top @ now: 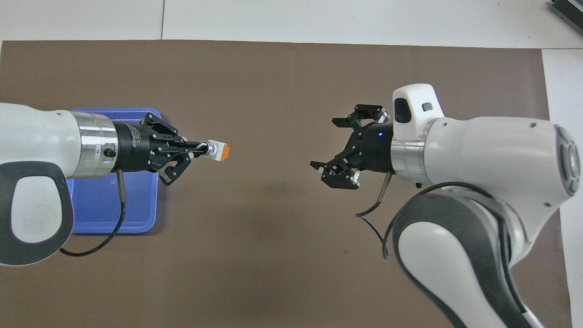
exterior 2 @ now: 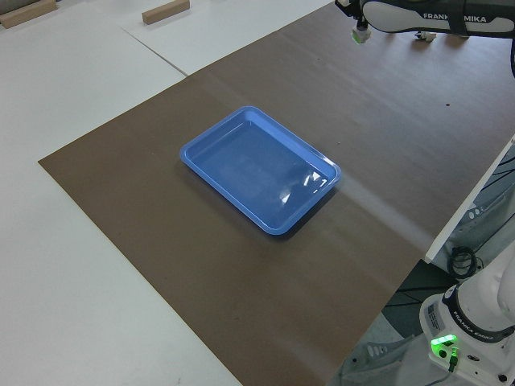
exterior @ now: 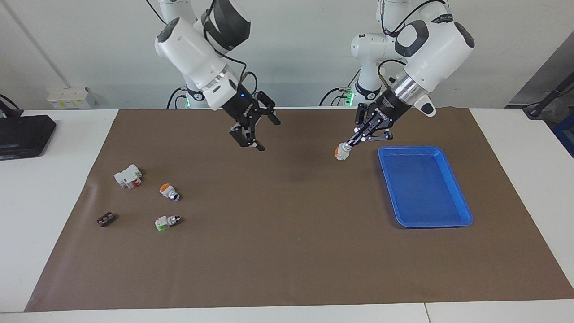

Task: Turn and place switch with both arms
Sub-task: 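Open the right gripper and withdraw it while the left gripper pulls back, then lower the switch into the blue tray and open the left gripper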

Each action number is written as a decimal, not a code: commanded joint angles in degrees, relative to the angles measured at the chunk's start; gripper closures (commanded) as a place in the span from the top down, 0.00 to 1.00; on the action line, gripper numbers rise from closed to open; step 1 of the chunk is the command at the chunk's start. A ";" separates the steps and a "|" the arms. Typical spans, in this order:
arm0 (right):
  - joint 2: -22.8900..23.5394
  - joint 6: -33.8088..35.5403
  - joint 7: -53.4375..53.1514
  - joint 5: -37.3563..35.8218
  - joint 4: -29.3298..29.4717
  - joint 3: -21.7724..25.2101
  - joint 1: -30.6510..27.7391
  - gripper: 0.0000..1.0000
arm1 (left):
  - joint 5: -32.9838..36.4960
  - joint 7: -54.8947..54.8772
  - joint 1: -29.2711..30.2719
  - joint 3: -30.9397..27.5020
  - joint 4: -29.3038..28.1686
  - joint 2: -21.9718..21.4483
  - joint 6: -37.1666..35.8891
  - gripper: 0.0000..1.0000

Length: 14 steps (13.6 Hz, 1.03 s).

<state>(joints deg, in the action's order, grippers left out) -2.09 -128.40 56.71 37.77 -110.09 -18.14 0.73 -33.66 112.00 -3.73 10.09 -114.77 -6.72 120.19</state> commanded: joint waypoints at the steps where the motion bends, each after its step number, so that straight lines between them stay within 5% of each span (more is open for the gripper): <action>1: -1.43 3.24 -1.34 -5.92 -1.01 -0.75 -4.93 1.00 | 1.92 -10.53 4.77 -0.07 -5.63 -4.00 1.80 0.00; 7: -1.34 8.26 -7.28 -18.50 -0.57 -0.58 -14.51 1.00 | 14.21 -49.25 21.46 -0.07 -8.54 -4.79 1.54 0.00; 10: -0.47 8.51 -28.34 -29.21 2.41 -0.75 -14.62 1.00 | 19.05 -65.28 25.70 -0.07 -8.89 -4.18 1.63 0.00; 14: -0.46 16.39 -48.51 -33.09 8.29 -0.75 -14.35 1.00 | 24.16 -81.20 25.88 0.02 -11.87 -1.47 2.33 0.00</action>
<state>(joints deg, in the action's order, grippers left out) -2.48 -117.27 14.69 7.15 -105.78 -18.58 -13.07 -11.82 37.09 21.81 9.53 -124.54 -9.36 120.92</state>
